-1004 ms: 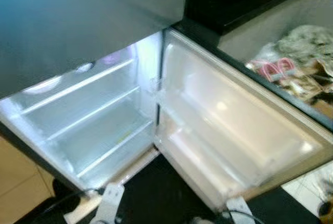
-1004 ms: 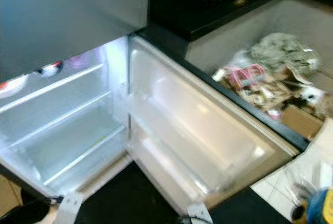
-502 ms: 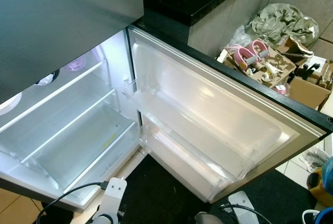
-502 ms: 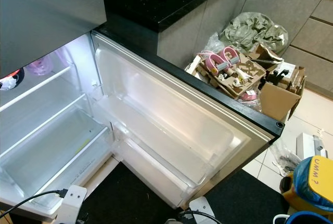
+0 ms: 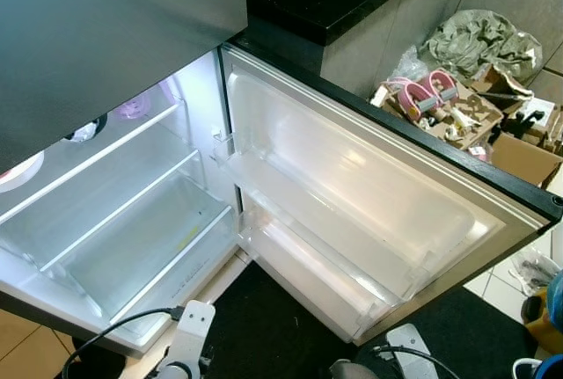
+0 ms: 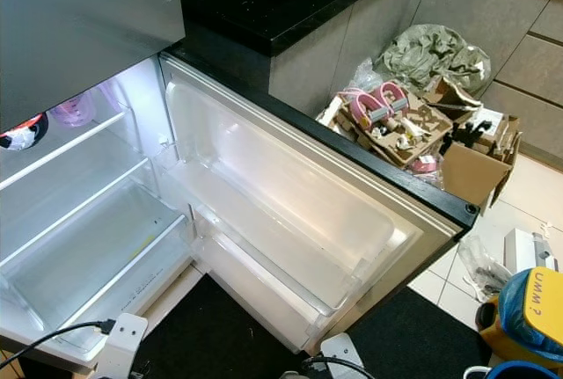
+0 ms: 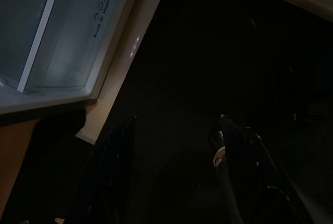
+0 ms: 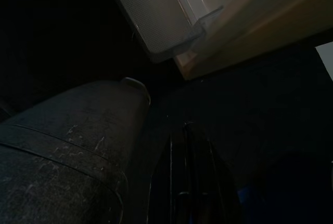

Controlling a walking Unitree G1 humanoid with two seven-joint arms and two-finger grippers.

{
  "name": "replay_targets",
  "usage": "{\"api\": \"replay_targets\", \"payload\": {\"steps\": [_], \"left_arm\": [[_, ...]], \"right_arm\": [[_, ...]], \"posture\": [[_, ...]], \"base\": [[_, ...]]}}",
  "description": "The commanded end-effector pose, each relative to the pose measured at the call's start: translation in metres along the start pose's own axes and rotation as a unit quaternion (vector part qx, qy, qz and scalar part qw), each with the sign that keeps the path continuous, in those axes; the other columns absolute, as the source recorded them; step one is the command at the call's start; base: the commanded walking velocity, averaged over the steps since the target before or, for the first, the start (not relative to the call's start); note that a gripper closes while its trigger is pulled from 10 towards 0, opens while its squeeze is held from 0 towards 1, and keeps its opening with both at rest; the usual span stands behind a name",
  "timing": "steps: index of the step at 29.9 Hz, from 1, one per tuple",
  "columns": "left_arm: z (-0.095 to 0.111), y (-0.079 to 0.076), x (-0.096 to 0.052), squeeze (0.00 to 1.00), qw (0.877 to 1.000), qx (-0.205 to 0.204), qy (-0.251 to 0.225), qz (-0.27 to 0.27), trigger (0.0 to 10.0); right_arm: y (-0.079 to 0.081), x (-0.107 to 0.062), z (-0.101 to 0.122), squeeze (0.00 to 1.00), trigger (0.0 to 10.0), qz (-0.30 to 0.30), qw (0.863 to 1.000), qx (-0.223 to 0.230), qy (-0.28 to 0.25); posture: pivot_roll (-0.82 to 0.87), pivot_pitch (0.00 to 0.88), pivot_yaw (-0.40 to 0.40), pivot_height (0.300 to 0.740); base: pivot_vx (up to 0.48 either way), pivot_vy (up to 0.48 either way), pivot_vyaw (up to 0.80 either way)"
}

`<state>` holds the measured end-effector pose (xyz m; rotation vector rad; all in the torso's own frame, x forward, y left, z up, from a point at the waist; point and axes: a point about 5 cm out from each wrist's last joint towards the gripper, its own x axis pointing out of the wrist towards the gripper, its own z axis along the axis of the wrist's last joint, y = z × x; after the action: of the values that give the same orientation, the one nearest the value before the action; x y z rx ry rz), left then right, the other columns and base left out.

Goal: Restocking fridge

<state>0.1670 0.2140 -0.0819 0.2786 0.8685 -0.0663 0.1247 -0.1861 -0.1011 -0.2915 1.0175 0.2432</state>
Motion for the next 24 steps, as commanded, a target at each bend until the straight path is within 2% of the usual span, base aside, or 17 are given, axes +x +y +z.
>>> {"api": "replay_targets", "payload": {"steps": [1,3,17,24], "left_arm": [[-0.0077,-0.0043,-0.0022,0.00,1.000,0.005,0.011,-0.007,10.0],[-0.0079,-0.0045,-0.0022,0.00,1.000,0.005,0.012,-0.007,10.0],[-0.0081,-0.0056,-0.0021,0.00,1.000,0.006,0.014,-0.008,10.0],[-0.0062,-0.0061,-0.0017,0.00,1.000,0.000,0.008,-0.007,10.0]], "right_arm": [[0.0132,-0.0108,-0.0431,0.00,10.0,0.028,0.996,-0.014,0.081],[0.0132,-0.0108,-0.0430,0.00,10.0,0.028,0.996,-0.013,0.081],[0.0134,-0.0107,-0.0427,0.00,10.0,0.030,0.996,-0.012,0.080],[0.0132,-0.0105,-0.0422,0.00,10.0,0.029,0.996,-0.012,0.079]], "posture": [[-0.12,0.154,-0.027,0.740],[-0.12,0.154,-0.027,0.740],[-0.12,0.154,-0.029,0.740],[-0.12,0.154,-0.029,0.740]], "base": [[0.000,0.000,0.00],[0.000,0.000,0.00],[0.000,-0.479,0.00],[0.000,0.000,0.00]]}}
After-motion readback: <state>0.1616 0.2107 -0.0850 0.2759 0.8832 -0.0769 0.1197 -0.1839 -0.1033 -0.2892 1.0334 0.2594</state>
